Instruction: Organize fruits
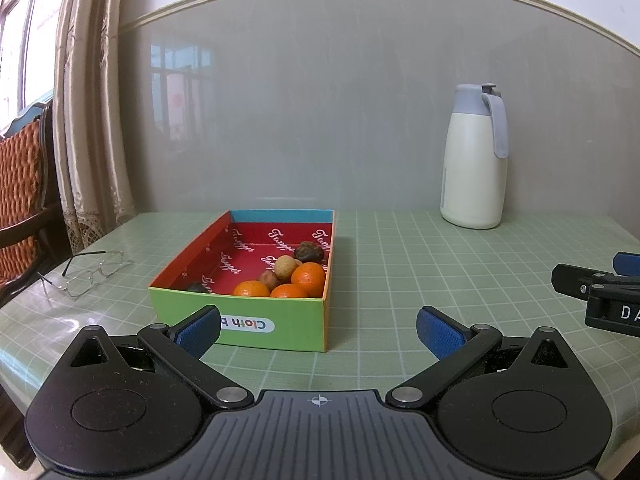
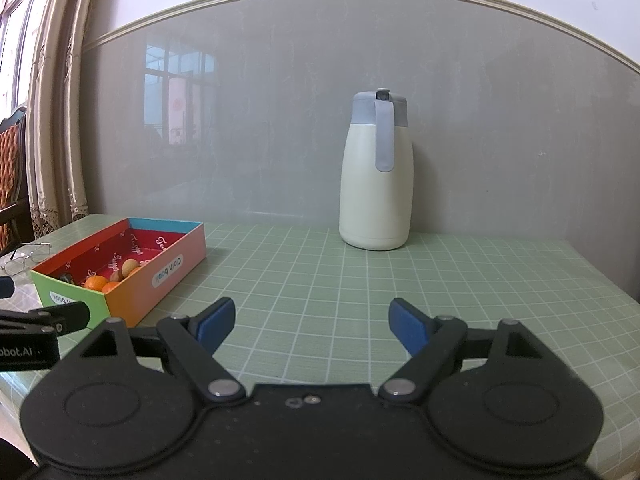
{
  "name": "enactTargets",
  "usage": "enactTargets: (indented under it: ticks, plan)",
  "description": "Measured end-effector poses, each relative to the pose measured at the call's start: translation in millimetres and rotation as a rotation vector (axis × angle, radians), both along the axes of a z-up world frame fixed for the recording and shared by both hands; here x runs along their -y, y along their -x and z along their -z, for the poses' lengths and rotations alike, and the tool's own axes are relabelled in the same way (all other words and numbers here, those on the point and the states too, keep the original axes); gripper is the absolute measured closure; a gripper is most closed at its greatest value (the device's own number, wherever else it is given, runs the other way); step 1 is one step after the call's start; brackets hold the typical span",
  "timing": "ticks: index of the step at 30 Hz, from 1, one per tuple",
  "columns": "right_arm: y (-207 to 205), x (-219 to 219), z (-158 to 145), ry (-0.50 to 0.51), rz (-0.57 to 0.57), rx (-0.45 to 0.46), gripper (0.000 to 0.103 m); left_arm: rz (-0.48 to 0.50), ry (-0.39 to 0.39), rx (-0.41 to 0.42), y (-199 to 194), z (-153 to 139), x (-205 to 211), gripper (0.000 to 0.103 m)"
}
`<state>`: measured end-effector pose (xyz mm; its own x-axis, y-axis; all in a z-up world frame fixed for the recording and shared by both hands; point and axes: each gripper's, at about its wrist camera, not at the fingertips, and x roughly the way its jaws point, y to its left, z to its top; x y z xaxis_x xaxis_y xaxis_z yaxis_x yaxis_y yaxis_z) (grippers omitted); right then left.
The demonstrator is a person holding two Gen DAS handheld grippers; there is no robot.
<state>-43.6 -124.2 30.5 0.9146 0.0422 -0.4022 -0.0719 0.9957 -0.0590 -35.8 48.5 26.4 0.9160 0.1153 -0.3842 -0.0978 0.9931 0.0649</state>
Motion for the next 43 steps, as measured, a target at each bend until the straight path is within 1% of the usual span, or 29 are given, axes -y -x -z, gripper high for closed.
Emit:
enactTargets:
  ticks: [26,34,43]
  plan:
    - [1.7,-0.9,-0.4,0.001,-0.002,-0.003,0.019,-0.006,0.008,0.002,-0.1,0.2,-0.5,0.000]
    - [1.2,-0.6,-0.5,0.001,-0.001,-0.003,0.019,0.005,0.057,0.019,1.7,0.2,-7.2,0.000]
    - [3.0,-2.5,0.6,-0.002,-0.003,-0.004,0.019,-0.010,0.037,0.016,0.8,-0.3,-3.2,0.000]
